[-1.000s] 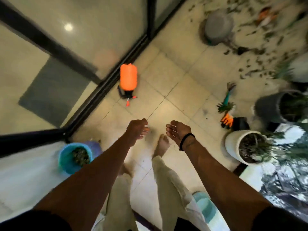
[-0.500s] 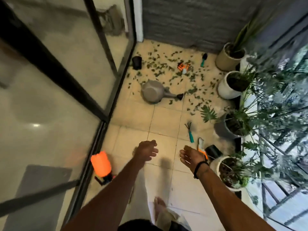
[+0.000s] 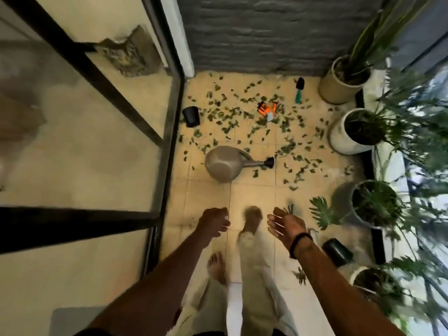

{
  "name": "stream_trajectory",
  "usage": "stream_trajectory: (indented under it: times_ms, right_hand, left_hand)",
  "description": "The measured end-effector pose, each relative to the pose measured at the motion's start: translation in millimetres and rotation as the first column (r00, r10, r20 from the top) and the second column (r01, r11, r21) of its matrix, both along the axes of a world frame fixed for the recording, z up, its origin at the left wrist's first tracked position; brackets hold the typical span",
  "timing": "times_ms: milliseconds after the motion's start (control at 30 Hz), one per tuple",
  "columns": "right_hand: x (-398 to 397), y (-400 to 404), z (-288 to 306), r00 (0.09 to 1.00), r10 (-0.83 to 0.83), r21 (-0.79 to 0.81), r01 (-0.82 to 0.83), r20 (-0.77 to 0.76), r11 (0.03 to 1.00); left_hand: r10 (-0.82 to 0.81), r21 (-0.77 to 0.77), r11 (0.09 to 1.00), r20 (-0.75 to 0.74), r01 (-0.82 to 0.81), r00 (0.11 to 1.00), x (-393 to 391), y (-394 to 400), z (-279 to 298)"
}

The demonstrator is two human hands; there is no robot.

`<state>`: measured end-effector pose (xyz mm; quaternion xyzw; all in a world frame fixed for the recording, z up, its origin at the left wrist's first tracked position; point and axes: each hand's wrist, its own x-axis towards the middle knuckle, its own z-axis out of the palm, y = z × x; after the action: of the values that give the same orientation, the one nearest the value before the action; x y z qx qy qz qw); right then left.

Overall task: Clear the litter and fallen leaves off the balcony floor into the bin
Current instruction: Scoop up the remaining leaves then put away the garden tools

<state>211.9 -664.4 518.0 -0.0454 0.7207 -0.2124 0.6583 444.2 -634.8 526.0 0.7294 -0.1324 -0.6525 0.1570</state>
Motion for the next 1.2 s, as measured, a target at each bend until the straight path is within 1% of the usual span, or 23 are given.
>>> stream_trajectory:
  times_ms: [33, 100, 133, 200, 267, 300, 333, 400, 467, 533, 600, 667, 700, 800, 867, 967, 1033, 1100, 1133, 1200]
  right_hand:
    - [6.7, -25.0, -10.2, 0.999, 0.032, -0.017, -0.032, 0.007, 0.999]
    - [19.4, -80.9, -59.7, 0.985, 0.175, -0.027, -0.174, 0.009, 0.984]
    - [24.5, -109.1, -91.0, 0.971, 0.237, -0.032, -0.237, 0.000, 0.971]
    - [26.8, -149.8, -152.0, 0.936, 0.345, -0.049, -0.348, -0.067, 0.936]
    - [30.1, -190.1, -220.9, 0.918, 0.393, -0.039, -0.396, -0.053, 0.918]
    - [36.2, -210.3, -256.8, 0.916, 0.401, -0.023, -0.402, -0.033, 0.915]
    - [39.4, -229.4, -284.5, 0.928, 0.373, -0.004, -0.373, -0.018, 0.928]
    - [53.3, -264.8, -342.5, 0.937, 0.349, 0.037, -0.348, -0.030, 0.937]
    - [64.8, -293.5, -407.4, 0.903, 0.426, 0.047, -0.424, -0.052, 0.905]
    - [79.3, -307.2, -452.6, 0.910, 0.412, 0.097, -0.406, -0.053, 0.909]
    - [93.1, -317.8, -483.9, 0.907, 0.415, 0.114, -0.406, -0.075, 0.907]
    - [101.9, -324.4, -505.2, 0.921, 0.388, 0.130, -0.383, -0.021, 0.915]
    - [107.2, -328.1, -513.1, 0.930, 0.367, 0.132, -0.366, 0.015, 0.921]
    - [123.5, -328.6, -525.4, 0.947, 0.298, 0.128, -0.312, 0.119, 0.941]
    - [134.6, -324.8, -519.5, 0.964, 0.231, 0.090, -0.244, 0.135, 0.965]
    - [131.2, -310.5, -480.1, 0.988, 0.096, 0.072, -0.105, 0.121, 0.992]
    - [120.2, -288.2, -452.8, 0.991, 0.007, 0.086, -0.019, 0.134, 0.996]
    - [103.0, -256.0, -427.3, 0.985, -0.123, 0.111, 0.109, 0.122, 0.988]
    - [91.2, -237.1, -414.0, 0.970, -0.206, 0.117, 0.191, 0.131, 0.974]
    - [69.6, -191.1, -405.5, 0.915, -0.381, 0.134, 0.364, 0.134, 0.922]
  left_hand:
    - [0.008, -0.010, 1.000, 0.021, -0.008, 1.000, 3.4, -21.2, -14.4]
    - [0.054, -0.027, 0.998, 0.052, -0.052, 0.997, 14.3, -71.1, -60.0]
    - [0.073, -0.038, 0.997, 0.051, -0.071, 0.996, 19.6, -96.7, -88.4]
    - [0.111, -0.026, 0.994, 0.049, -0.110, 0.993, 34.9, -132.1, -141.4]
    - [0.171, -0.004, 0.985, 0.036, -0.171, 0.985, 54.0, -162.4, -203.1]
    - [0.192, 0.008, 0.981, 0.048, -0.193, 0.980, 64.4, -175.7, -243.1]
    - [0.196, 0.023, 0.980, 0.080, -0.198, 0.977, 70.9, -186.0, -269.5]
    - [0.155, 0.069, 0.983, 0.168, -0.169, 0.973, 81.9, -208.9, -325.1]
    - [0.149, 0.101, 0.979, 0.254, -0.179, 0.956, 92.4, -230.5, -377.4]
    - [0.153, 0.069, 0.983, 0.233, -0.173, 0.961, 103.8, -246.2, -415.6]
    - [0.211, 0.026, 0.975, 0.190, -0.220, 0.959, 119.2, -263.2, -454.3]
    - [0.308, 0.061, 0.945, 0.159, -0.321, 0.938, 131.6, -276.9, -483.9]
    - [0.320, 0.085, 0.939, 0.134, -0.333, 0.938, 135.0, -283.7, -491.8]
    - [0.282, 0.129, 0.950, 0.023, -0.283, 0.959, 134.9, -303.0, -495.5]
    - [0.258, 0.093, 0.962, 0.010, -0.258, 0.966, 134.5, -307.1, -487.4]
    - [0.199, 0.027, 0.979, 0.038, -0.200, 0.979, 132.6, -308.5, -461.4]
    - [0.137, 0.037, 0.989, 0.073, -0.140, 0.988, 126.0, -309.5, -438.0]
    - [0.017, 0.048, 0.999, 0.090, -0.021, 0.996, 104.9, -307.1, -411.2]
    - [-0.056, 0.042, 0.998, 0.094, 0.052, 0.994, 88.0, -302.9, -399.6]
    - [-0.206, 0.033, 0.979, 0.095, 0.203, 0.974, 53.6, -290.2, -384.0]
